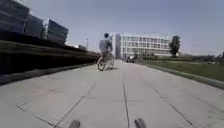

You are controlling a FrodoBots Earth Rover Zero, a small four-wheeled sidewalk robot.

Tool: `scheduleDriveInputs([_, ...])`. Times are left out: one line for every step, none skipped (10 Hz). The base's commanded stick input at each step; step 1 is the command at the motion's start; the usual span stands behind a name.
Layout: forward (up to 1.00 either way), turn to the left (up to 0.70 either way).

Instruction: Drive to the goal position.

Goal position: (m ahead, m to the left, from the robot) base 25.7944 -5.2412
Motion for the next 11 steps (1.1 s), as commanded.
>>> scheduleDriveInputs([1.00, 0.00])
scheduleDriveInputs([1.00, 0.00])
scheduleDriveInputs([1.00, 0.00])
scheduleDriveInputs([1.00, 0.01])
scheduleDriveInputs([1.00, 0.01])
scheduleDriveInputs([1.00, 0.01])
scheduleDriveInputs([1.00, -0.13])
scheduleDriveInputs([1.00, -0.30])
scheduleDriveInputs([1.00, -0.27])
scheduleDriveInputs([1.00, 0.00])
scheduleDriveInputs([1.00, 0.01])
